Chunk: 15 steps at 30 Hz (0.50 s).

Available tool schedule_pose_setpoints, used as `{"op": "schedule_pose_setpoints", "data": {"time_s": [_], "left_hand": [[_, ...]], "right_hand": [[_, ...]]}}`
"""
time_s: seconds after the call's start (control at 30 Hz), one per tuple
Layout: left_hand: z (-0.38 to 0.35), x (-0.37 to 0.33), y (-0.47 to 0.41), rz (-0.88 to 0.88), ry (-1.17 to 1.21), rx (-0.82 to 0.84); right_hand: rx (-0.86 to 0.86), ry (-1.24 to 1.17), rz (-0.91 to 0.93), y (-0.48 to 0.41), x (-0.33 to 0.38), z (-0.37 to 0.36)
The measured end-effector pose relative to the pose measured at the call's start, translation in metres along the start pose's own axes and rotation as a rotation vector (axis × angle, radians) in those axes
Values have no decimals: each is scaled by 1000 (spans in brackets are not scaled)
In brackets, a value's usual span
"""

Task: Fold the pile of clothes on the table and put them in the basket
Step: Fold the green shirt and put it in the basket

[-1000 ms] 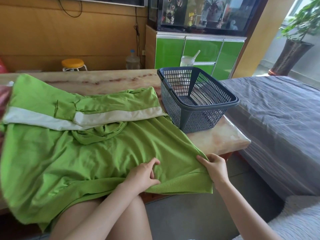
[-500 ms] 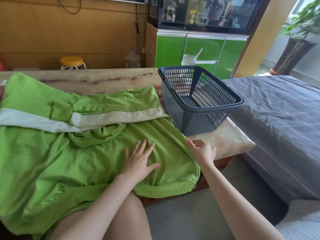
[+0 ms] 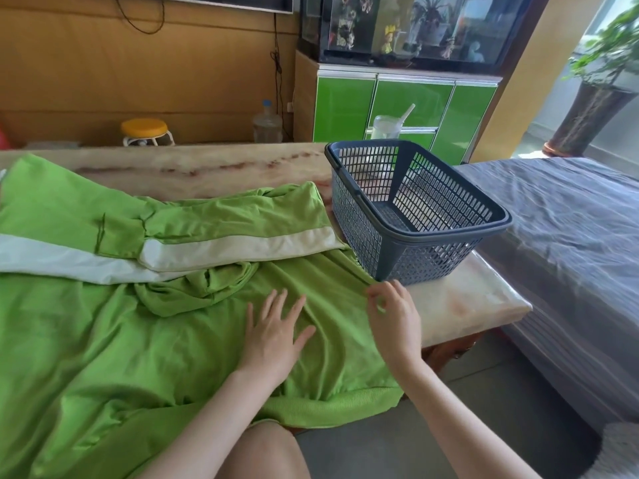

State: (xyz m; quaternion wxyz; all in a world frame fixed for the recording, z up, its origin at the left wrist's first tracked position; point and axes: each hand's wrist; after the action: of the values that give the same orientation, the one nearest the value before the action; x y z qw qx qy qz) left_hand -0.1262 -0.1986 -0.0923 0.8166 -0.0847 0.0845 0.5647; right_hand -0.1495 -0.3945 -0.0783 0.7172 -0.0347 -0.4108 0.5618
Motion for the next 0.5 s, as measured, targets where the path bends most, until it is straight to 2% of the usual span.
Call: {"op": "schedule_pose_setpoints", "data": {"time_s": [0.07,0.17,0.33,0.4,0.5], "left_hand": [[-5,8,-4,-12,-27,-8],[-16,16,-1,-4,-15,26],[-22,16,3,5,-86,-48],[-24,16,4,11,-35,-54],[-25,17,3,-15,-16,-66]], "right_hand": [[85,-2,64,-17,26,-10],[280,163,-25,-58,56,-38],[454,377,-211,-112,59,-84],[450,448,-155,-123,59,-93],[321,498,63,-130,54,-102]]}}
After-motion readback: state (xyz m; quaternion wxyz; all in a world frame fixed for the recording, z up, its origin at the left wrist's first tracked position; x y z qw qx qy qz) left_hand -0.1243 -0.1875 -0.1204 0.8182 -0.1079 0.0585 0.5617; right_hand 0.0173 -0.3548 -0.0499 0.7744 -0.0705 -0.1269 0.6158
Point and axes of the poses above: each hand's wrist, its own y-axis away from the middle knuckle, its own z-axis out of the back of the hand, x = y × z, and after that the axes turned 5 degrees about -x, right-handed
